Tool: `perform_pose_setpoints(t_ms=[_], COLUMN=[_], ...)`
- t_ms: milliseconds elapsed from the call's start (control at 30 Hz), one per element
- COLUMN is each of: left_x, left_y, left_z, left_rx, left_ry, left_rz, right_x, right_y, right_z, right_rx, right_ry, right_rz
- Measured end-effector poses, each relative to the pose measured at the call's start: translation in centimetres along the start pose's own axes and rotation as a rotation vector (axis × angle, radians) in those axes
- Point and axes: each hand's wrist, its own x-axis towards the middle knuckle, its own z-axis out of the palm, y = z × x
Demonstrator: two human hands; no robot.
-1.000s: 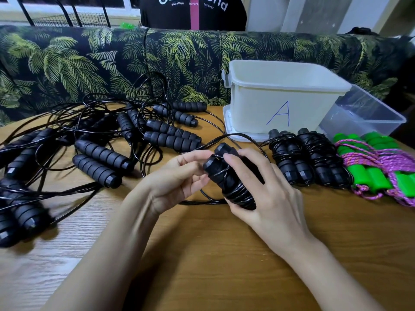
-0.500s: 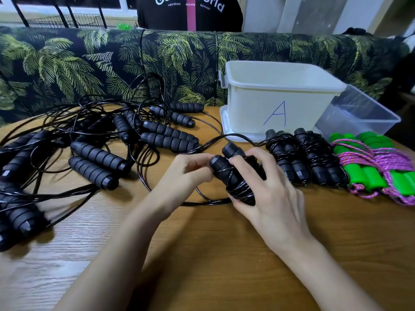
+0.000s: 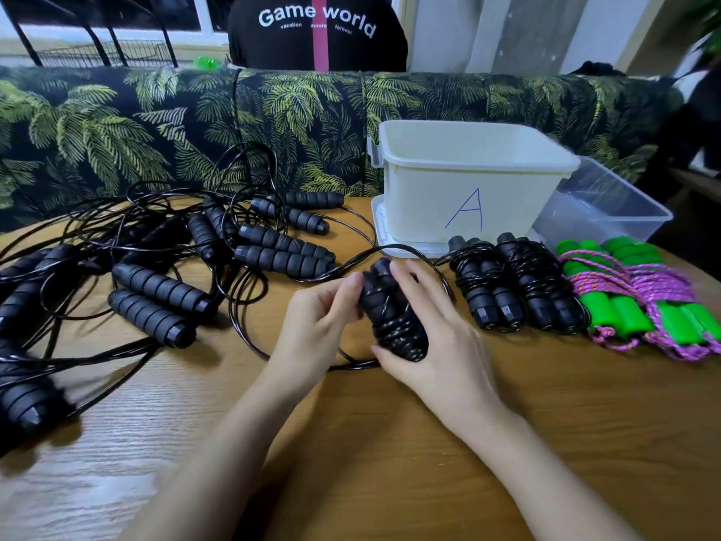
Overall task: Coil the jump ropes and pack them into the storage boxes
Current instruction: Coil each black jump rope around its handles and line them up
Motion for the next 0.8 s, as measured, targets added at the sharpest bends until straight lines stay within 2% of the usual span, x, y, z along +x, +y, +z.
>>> perform_pose_setpoints(t_ms=[100,167,200,300,433,633,800], left_x=[0.3,0.8,0.9,0.9,0.8,0.9,0.9], left_y=[-1.9,-3.3,-3.6,-4.0,-4.2,-4.8,-4.6], left_z=[-0.3,-1.1,-1.4,-1.5,-0.8,-1.1,-1.0], left_rx=[0.379,0.676,0.742,0.714,0.753,0.752,0.781], left_ry=[-0.044,-0.024,-0.012,0.005,-0.003,0.011,0.01], left_rz=[0.132,0.129,0.113,0.062,0.038,0.021,-0.003], right_x=[0.7,1.0,1.3,2.8,5.4,7.5,7.5], right_y=[0.7,1.7,2.3,4.4,7.7,12.1,13.4], right_z=[-0.1,-1.4,-2.3,-5.3,-8.4,-9.7,-9.1], right_rx=[0.049,-0.005,-0.018,-0.131,-0.344,-0.552,-0.54], right_ry=[0.019,0.03,0.048,0.139,0.164,0.048,-0.003], right_rz=[0.14,0.203,0.235,0.315,0.379,0.496,0.566])
